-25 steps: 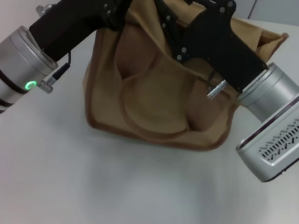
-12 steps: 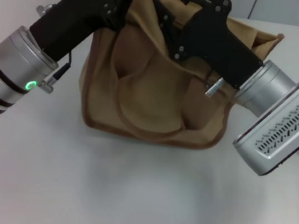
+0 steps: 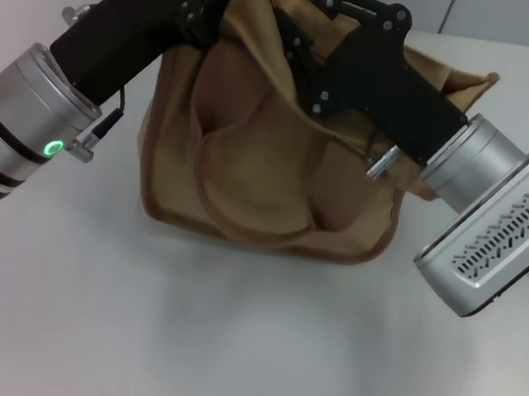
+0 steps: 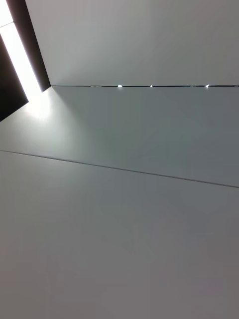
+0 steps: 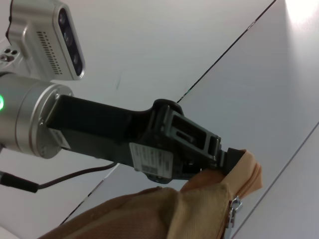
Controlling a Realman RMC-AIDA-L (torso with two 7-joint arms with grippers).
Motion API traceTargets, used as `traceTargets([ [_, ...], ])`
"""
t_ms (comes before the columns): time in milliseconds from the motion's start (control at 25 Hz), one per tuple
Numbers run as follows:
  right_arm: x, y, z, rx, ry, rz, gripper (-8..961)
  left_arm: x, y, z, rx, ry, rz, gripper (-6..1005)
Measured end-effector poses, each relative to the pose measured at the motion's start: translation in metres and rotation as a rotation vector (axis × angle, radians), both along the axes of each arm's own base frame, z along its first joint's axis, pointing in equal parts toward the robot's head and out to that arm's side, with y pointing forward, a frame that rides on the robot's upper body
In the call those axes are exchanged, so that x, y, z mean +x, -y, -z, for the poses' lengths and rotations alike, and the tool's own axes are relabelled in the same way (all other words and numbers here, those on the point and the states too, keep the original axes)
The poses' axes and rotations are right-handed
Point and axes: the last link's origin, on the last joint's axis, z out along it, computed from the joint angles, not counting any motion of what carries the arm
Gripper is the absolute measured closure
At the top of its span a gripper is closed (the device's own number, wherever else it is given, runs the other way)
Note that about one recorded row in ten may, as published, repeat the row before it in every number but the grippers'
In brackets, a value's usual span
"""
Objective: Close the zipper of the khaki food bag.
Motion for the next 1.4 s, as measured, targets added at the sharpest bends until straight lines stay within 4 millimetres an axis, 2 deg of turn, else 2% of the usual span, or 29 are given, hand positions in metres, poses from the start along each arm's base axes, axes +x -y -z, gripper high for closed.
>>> traceTargets([
  [440,0.000,0.006,0.002,-0.036,-0.001,-0.019,673,0.000,0.000,0.000,-0.002,-0.001,0.001,990],
  [720,-0.002,0.008,-0.004,-0.113,-0.052,-0.042,672,0.000,0.000,0.000,-0.003,-0.001,0.003,990],
  [1040,0.007,0.005,-0.016,-0.117,-0.081,-0.019,672,0.000,0.000,0.000,0.000,0.001,-0.001,990],
  [1200,0.008,-0.004,-0.026,-0.196,-0.108,0.012,673,0.000,-0.001,0.000,-0.001,-0.002,-0.003,990],
  [1400,0.006,-0.008,-0.028,-0.252,-0.136,0.035,673,0.000,-0.002,0.001,-0.002,-0.010,-0.012,990],
])
